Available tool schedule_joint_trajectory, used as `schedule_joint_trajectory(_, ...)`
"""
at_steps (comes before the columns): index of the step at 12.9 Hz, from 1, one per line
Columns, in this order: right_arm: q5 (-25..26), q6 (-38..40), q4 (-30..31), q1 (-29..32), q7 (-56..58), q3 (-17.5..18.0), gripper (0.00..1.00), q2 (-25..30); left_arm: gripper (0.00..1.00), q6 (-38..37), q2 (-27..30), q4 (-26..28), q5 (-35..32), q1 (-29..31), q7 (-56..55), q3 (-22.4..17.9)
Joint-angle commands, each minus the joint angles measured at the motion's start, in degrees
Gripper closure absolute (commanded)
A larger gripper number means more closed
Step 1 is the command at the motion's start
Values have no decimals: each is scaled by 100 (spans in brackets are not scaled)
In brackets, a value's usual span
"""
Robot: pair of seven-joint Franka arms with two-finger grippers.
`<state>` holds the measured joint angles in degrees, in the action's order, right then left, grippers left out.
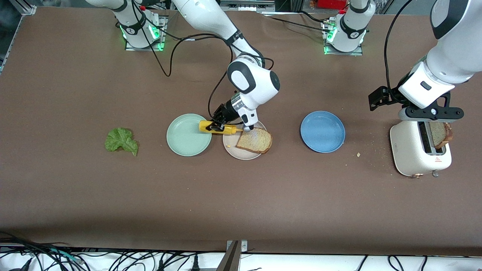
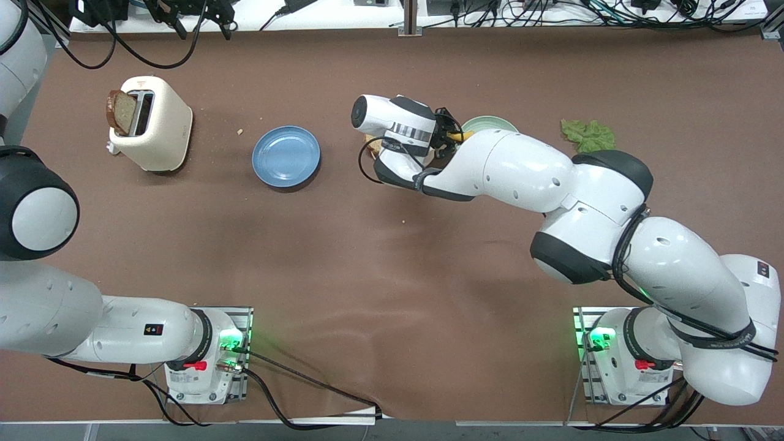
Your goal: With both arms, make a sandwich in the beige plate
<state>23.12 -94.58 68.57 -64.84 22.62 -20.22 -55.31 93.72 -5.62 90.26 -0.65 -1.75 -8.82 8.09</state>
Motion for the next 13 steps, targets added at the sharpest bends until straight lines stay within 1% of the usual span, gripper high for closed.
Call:
schedule_joint_trajectory(1, -27, 63, -212, -55, -4, -140, 100, -129, 0, -117, -36, -123, 109, 25, -49, 8)
schedule_joint_trajectory(4, -53, -16, -186, 181, 224, -70, 100, 28, 0, -126, -36, -114, 109, 34, -41, 8)
schedule_joint_trajectory(5, -175, -25, -134, 322, 347, -52, 100, 194, 0, -152, -36, -114, 109, 69, -32, 8)
schedule_joint_trajectory(7, -692, -243, 155, 699, 619, 27, 100, 676, 0, -152, -36, -131, 109, 69, -32, 8)
schedule_joint_trajectory(8, -895, -445, 383, 979, 812, 201, 100, 966, 0, -161, -36, -123, 109, 78, -15, 8)
schedule_joint_trajectory(9, -993, -543, 577, 1339, 1066, 481, 100, 1213, 0, -161, -36, -122, 109, 87, -6, 8)
schedule_joint_trajectory(11, -1038, -667, 937, 2016, 1331, 1017, 100, 1697, 0, -161, -36, -114, 109, 95, -6, 8)
schedule_joint_trajectory(13, -1055, -684, 1131, 2859, 1787, 1816, 100, 2057, 0, -196, -36, -114, 109, 139, 12, 8)
